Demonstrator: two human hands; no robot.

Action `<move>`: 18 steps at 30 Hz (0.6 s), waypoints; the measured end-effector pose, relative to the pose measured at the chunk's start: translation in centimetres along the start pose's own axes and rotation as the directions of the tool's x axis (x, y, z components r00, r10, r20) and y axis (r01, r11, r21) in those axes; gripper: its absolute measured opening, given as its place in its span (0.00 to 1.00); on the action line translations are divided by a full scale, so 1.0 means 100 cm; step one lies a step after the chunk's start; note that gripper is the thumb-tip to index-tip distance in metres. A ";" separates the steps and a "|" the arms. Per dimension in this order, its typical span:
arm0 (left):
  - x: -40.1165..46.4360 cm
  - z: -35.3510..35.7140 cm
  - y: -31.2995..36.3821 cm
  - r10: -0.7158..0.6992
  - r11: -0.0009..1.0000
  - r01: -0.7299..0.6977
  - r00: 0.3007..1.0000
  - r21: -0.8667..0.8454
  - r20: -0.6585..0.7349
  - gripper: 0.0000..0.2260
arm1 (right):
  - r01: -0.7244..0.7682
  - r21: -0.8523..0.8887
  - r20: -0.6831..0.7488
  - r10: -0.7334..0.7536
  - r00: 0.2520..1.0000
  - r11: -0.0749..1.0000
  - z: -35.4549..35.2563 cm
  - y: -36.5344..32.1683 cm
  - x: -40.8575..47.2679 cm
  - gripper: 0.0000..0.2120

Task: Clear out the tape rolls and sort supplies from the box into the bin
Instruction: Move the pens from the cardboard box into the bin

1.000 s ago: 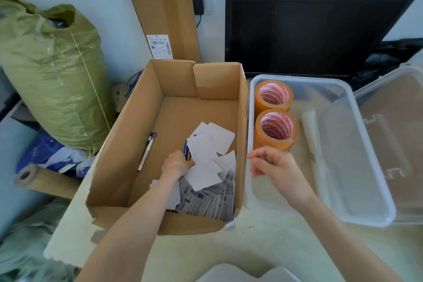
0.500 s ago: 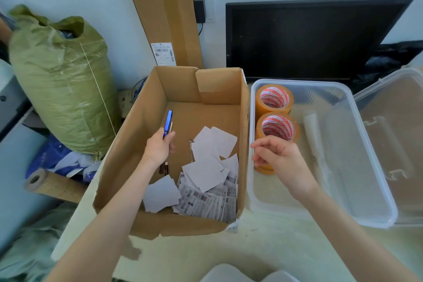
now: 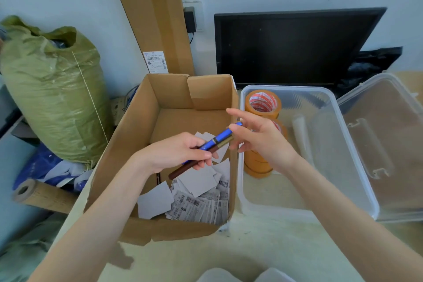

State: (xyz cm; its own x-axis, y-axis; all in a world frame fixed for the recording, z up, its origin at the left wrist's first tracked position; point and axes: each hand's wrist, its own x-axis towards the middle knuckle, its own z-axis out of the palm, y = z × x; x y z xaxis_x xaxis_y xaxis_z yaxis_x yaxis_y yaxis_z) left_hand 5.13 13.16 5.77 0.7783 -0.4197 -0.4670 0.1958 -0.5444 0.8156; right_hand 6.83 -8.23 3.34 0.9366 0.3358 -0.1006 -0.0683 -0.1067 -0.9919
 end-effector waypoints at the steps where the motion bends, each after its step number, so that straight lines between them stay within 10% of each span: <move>1: 0.002 0.003 0.003 0.010 1.000 -0.010 1.000 0.008 0.001 0.08 | -0.008 0.024 0.006 0.008 1.000 1.000 -0.002 0.000 0.000 0.11; 11: 0.011 0.011 -0.001 0.001 0.996 -0.015 0.989 -0.089 -0.151 0.08 | 0.002 0.087 -0.180 0.014 0.984 0.996 -0.029 0.014 -0.013 0.05; 18: 0.029 0.043 -0.008 -0.007 0.969 -0.074 0.944 -0.234 -0.330 0.15 | -0.150 -0.175 0.191 0.183 0.964 0.973 -0.016 0.016 -0.017 0.06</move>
State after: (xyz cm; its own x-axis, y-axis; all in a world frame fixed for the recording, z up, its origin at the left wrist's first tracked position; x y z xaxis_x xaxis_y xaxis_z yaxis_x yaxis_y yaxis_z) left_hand 4.66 9.33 2.29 0.9300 -0.1530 -0.3342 0.2715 -0.3270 0.9052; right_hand 5.68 -10.46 2.06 0.8253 0.4826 -0.2933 -0.1468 -0.3182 -0.9366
